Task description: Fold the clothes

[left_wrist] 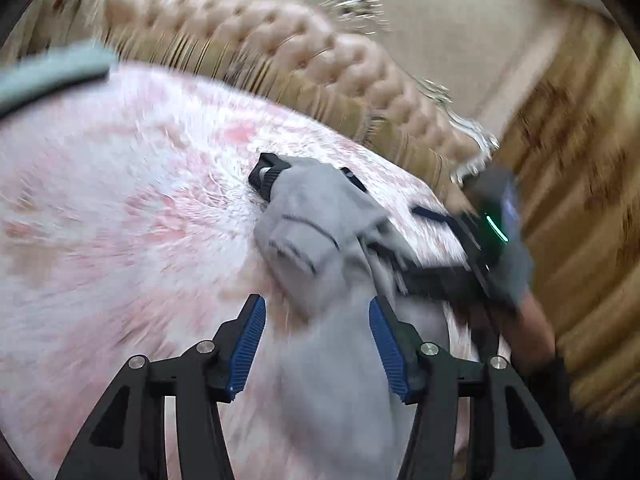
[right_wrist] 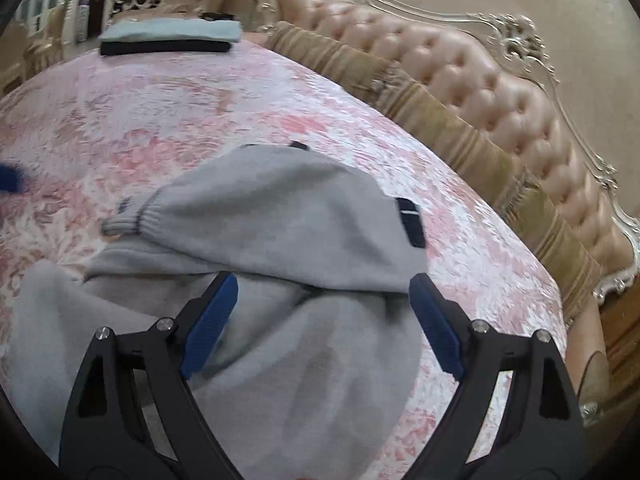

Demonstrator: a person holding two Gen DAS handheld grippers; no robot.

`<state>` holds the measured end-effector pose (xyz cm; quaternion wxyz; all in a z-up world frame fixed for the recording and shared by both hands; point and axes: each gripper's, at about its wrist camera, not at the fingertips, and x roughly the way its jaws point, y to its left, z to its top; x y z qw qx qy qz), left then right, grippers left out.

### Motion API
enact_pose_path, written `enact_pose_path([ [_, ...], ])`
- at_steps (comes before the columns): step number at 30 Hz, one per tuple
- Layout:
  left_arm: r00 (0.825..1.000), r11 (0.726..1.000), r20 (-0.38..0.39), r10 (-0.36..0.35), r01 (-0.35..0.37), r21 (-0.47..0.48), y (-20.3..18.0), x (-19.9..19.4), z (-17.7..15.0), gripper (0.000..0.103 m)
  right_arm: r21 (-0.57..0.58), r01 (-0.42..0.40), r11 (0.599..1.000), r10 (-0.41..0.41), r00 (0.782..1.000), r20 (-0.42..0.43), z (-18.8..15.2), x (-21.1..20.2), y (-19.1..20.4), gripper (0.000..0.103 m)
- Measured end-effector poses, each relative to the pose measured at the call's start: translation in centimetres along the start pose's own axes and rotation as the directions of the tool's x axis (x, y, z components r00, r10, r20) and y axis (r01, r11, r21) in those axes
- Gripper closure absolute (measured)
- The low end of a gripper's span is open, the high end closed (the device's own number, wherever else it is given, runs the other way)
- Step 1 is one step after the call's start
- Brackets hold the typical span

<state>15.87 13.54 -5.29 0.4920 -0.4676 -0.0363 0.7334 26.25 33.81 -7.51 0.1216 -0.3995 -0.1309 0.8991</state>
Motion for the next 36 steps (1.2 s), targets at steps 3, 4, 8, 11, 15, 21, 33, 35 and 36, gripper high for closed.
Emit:
enact_pose_path([
  [3,0.998,0.998,-0.060,-0.008,0.004,-0.059,1.1,4.9,2.1,0.050,-0.008,-0.027,1.000,0.027,0.999,0.023,-0.7,-0.8,0.0,0.014],
  [4,0.996,0.997,-0.080,-0.035,0.029,-0.073,1.1,6.0,2.5,0.050,-0.012,-0.046,0.999,0.046,0.998,0.032,-1.0,-1.1,-0.2,0.014],
  [8,0.990,0.995,-0.120,-0.072,0.064,-0.070,0.8,8.0,4.2,0.080,-0.024,-0.085,0.996,0.087,0.995,0.055,-1.0,-1.3,-0.4,0.014],
  [11,0.995,0.999,-0.085,-0.053,0.052,-0.013,-0.5,7.2,5.8,0.080,-0.028,-0.115,0.993,0.117,0.989,0.088,-0.2,-0.8,-0.3,0.012],
  [15,1.000,0.998,-0.018,-0.022,0.023,0.054,-1.4,4.9,8.3,0.086,-0.061,-0.136,0.989,0.143,0.982,0.127,0.9,-0.6,0.5,0.012],
  [21,0.994,0.992,-0.020,-0.107,0.108,0.068,-2.9,5.1,10.9,0.088,-0.059,-0.155,0.986,0.164,0.968,0.190,3.4,0.5,1.2,0.010],
  [33,0.986,0.985,-0.005,-0.167,0.167,0.045,-3.5,6.7,12.8,0.081,0.137,-0.142,0.980,0.117,0.978,0.174,4.2,4.5,-2.6,0.098],
  [35,0.988,0.988,0.005,-0.154,0.153,0.034,-2.9,6.9,12.9,0.069,0.185,-0.117,0.976,0.087,0.983,0.161,3.9,4.8,-3.9,0.098],
  [36,0.991,0.991,0.014,-0.133,0.132,0.036,-2.7,6.9,12.8,0.060,0.213,-0.106,0.971,0.073,0.985,0.157,3.8,4.9,-4.7,0.098],
])
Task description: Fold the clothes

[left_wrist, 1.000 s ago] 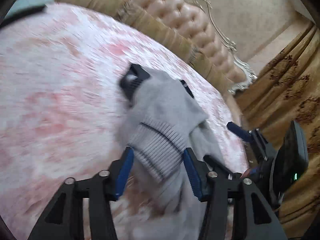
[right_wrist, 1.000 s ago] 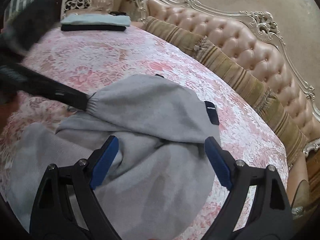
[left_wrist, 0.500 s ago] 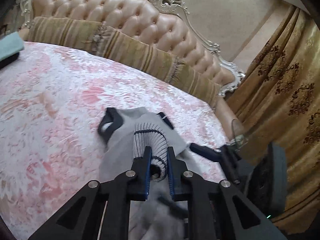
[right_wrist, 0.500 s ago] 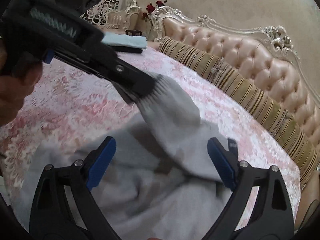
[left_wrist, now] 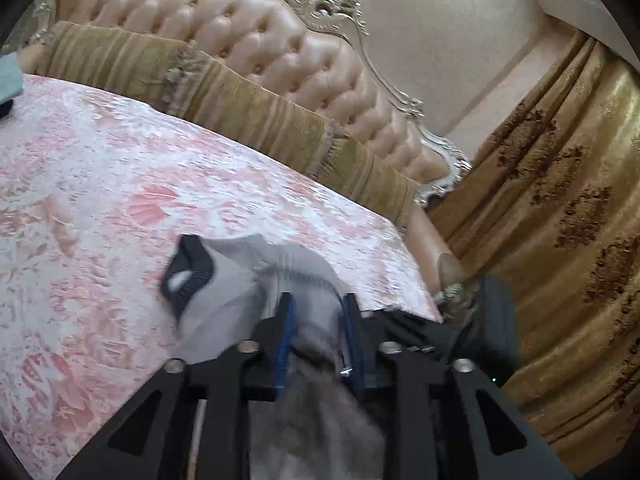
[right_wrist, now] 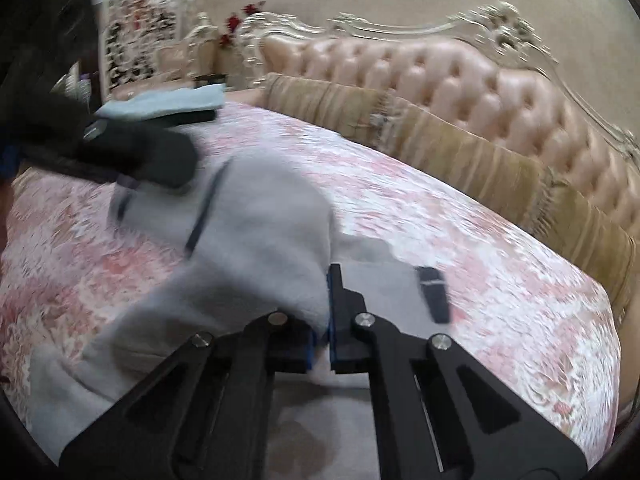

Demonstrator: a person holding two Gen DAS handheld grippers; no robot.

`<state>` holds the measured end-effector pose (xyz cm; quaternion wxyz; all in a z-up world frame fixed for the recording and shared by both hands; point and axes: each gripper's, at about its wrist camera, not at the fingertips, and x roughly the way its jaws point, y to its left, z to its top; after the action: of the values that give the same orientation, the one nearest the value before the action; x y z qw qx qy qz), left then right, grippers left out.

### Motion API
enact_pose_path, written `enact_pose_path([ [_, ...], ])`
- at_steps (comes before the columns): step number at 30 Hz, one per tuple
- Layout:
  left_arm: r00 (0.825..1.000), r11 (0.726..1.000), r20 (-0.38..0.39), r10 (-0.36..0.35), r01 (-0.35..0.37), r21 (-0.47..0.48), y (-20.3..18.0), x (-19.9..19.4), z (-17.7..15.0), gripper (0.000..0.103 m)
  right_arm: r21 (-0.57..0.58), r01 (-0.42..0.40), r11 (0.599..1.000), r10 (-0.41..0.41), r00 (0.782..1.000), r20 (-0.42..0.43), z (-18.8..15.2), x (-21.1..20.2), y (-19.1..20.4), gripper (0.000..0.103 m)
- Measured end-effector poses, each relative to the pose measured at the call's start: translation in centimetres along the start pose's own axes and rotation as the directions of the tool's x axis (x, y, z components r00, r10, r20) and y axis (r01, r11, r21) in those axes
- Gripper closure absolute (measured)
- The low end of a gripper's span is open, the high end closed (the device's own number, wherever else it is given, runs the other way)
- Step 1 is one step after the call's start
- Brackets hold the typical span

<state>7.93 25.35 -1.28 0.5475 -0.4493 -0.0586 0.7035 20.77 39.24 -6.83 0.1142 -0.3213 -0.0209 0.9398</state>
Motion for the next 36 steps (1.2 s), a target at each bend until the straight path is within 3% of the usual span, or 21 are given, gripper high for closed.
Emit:
enact_pose_path([
  [3,0.994,0.992,0.011,0.111,-0.112,0.055,0.4,0.3,-1.1,0.050,0.110,0.074,0.991,-0.073,0.997,-0.009,0.2,-0.3,-3.5,0.098],
  [6,0.970,0.955,0.008,0.245,-0.242,0.170,-0.4,1.3,-2.7,0.048,0.198,0.166,0.966,-0.165,0.986,-0.019,-0.2,-0.9,-6.9,0.098],
  [9,0.938,0.883,0.008,0.346,-0.328,0.335,-2.2,2.8,-5.1,0.038,0.249,0.262,0.932,-0.262,0.964,-0.037,-0.7,-1.7,-9.8,0.098],
  [14,0.863,0.723,0.034,0.503,-0.443,0.530,-4.2,5.7,-8.3,0.035,0.277,0.365,0.889,-0.356,0.931,-0.085,-1.8,-2.1,-12.9,0.098],
  [15,0.859,0.731,0.021,0.512,-0.448,0.515,-3.8,6.1,-8.1,0.066,0.283,0.369,0.885,-0.360,0.929,-0.087,-1.9,-2.1,-13.3,0.098],
  [16,0.860,0.757,-0.007,0.511,-0.446,0.477,-3.1,6.3,-7.6,0.088,0.285,0.380,0.880,-0.371,0.924,-0.089,-1.9,-2.2,-13.5,0.098],
  [20,0.897,0.855,-0.036,0.440,-0.407,0.322,-0.4,4.3,-5.5,0.089,0.310,0.406,0.859,-0.396,0.913,-0.099,-2.6,-2.8,-14.7,0.098],
  [26,0.938,0.938,-0.019,0.347,-0.346,0.031,6.4,-1.3,-3.5,0.088,0.315,0.369,0.874,-0.352,0.929,-0.113,-2.7,-2.4,-14.5,0.098],
  [29,0.929,0.922,-0.018,0.369,-0.368,-0.122,10.9,-3.7,-4.1,0.082,0.298,0.343,0.891,-0.319,0.939,-0.127,-2.8,-1.4,-13.7,0.098],
  [31,0.921,0.902,-0.014,0.390,-0.385,-0.193,13.2,-5.3,-5.0,0.065,0.284,0.338,0.898,-0.310,0.941,-0.139,-3.0,-0.6,-13.2,0.098],
  [32,0.915,0.892,-0.004,0.404,-0.395,-0.221,14.0,-6.2,-5.4,0.048,0.268,0.340,0.901,-0.309,0.939,-0.151,-3.2,-0.1,-12.8,0.098],
  [34,0.892,0.870,0.019,0.452,-0.436,-0.230,14.3,-7.6,-6.0,0.046,0.258,0.343,0.903,-0.309,0.937,-0.165,-3.4,0.5,-12.5,0.098],
  [36,0.879,0.867,0.042,0.476,-0.460,-0.189,13.2,-8.3,-5.9,0.047,0.254,0.354,0.900,-0.319,0.932,-0.170,-3.5,0.7,-12.4,0.098],
])
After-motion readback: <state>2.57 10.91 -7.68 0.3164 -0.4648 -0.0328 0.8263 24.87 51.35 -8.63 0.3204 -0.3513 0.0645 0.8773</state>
